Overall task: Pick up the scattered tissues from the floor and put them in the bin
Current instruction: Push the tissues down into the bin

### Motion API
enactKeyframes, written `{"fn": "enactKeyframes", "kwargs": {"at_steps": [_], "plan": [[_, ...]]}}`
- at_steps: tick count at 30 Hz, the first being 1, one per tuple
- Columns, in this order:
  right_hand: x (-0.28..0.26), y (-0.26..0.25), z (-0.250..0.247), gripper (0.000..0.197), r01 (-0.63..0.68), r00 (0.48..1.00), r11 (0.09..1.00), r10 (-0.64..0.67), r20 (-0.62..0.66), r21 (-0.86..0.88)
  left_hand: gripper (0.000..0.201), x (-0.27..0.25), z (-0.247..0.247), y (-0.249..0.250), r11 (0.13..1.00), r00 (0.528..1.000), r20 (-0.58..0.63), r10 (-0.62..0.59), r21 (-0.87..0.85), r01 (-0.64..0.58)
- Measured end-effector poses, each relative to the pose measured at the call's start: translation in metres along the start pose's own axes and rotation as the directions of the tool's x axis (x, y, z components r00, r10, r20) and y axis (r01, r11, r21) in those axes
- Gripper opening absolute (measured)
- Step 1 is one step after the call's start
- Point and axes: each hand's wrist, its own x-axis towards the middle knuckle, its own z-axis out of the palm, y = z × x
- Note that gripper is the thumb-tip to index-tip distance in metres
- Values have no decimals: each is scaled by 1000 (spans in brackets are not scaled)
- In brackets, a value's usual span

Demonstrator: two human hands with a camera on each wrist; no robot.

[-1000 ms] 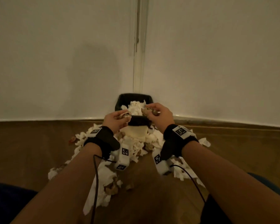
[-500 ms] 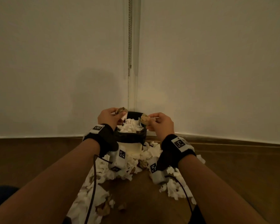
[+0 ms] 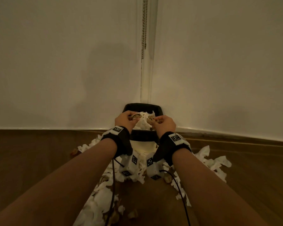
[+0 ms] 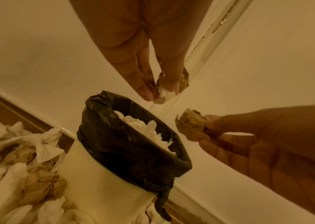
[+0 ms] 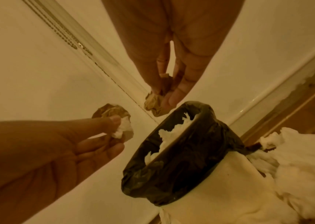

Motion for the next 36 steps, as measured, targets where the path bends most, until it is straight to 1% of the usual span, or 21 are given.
{"fn": "enactKeyframes", "kwargs": {"at_steps": [2, 4, 6, 8, 10, 12, 13, 16, 17, 18, 20, 22, 25, 28, 30, 33, 34, 36], "plan": [[5, 4, 7, 18, -18, 1000, 1000, 18, 9, -22, 31, 7, 5, -7, 999, 1000, 5, -14, 38, 14], [7, 6, 11, 21, -28, 1000, 999, 29, 12, -40, 37, 13, 9, -12, 996, 999, 36, -16, 91, 13], [8, 7, 14, 31, -12, 999, 997, 15, 49, -71, 46, 16, 12, -15, 993, 995, 97, -32, 114, 20], [7, 8, 15, 42, 17, 994, 994, -5, 113, -106, 56, 17, 13, -17, 991, 984, 163, -75, 123, 55], [7, 9, 17, 45, 28, 988, 990, -7, 152, -135, 60, 18, 12, -19, 988, 972, 207, -107, 132, 80], [6, 11, 16, 46, 19, 986, 992, 2, 168, -122, 56, 15, 12, -19, 990, 971, 215, -101, 121, 76], [6, 12, 15, 44, 5, 988, 996, 9, 152, -92, 51, 12, 12, -19, 994, 976, 201, -86, 89, 69], [6, 17, 5, 31, -57, 998, 998, 57, 0, -19, 29, 0, 13, -16, 995, 989, 133, -63, -67, 72], [7, 21, -1, 27, -87, 996, 996, 87, -33, -10, 24, -6, 15, -16, 994, 991, 121, -58, -88, 69], [7, 27, -6, 26, -120, 992, 993, 119, -45, -18, 23, -11, 17, -16, 994, 992, 119, -49, -88, 60], [7, 44, -17, 24, -174, 984, 982, 173, -31, -67, 25, -25, 23, -19, 997, 988, 147, -39, -60, 48], [4, 64, -26, 22, -205, 978, 971, 208, 17, -125, 28, -41, 30, -24, 999, 972, 230, -38, 3, 39], [-3, 94, -31, 24, -190, 967, 929, 232, 100, -318, 29, -63, 39, -36, 991, 934, 353, -57, 131, 11], [-15, 130, -26, 26, -174, 950, 863, 274, 149, -475, 30, -76, 44, -56, 979, 913, 394, -108, 203, 28], [-22, 150, -19, 26, -144, 936, 807, 298, 185, -573, 29, -79, 50, -69, 966, 901, 416, -123, 259, 13], [-27, 164, -5, 24, -86, 914, 770, 314, 258, -632, 27, -83, 62, -85, 941, 860, 485, -159, 337, -17], [-28, 165, 1, 25, -64, 909, 771, 307, 283, -634, 25, -86, 68, -91, 928, 840, 517, -167, 371, -44], [-27, 167, 12, 27, 1, 900, 772, 276, 337, -636, 23, -91, 81, -100, 880, 801, 580, -147, 447, -162]]}}
